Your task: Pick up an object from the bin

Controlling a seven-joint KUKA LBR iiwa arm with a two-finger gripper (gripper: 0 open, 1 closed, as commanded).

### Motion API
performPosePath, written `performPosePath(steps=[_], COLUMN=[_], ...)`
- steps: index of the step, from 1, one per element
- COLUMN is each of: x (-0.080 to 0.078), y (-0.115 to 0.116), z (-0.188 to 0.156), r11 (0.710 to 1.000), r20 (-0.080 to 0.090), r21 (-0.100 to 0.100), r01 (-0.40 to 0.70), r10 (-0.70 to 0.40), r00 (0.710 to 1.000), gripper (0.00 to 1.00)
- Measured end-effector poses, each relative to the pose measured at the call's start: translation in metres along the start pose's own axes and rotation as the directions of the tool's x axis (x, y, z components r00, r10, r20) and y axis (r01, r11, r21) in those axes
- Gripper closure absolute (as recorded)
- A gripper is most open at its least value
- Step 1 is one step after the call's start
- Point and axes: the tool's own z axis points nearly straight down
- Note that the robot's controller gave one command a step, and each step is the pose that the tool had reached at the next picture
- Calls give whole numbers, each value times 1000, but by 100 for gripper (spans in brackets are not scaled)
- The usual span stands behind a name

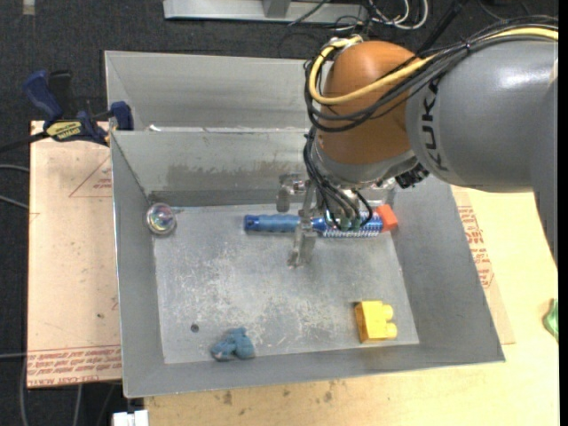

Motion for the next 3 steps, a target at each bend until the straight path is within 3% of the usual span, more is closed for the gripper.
performPosePath(steps=[1,2,3], x=[-53,-53,-24], y=[-5,-5,4], z=[110,106,19], r11=[992,992,985], r20=[5,7,13], r21=[1,0,2], r01=[123,123,173], r10=[-123,-123,-173], r00=[992,992,985], gripper=[0,100,100])
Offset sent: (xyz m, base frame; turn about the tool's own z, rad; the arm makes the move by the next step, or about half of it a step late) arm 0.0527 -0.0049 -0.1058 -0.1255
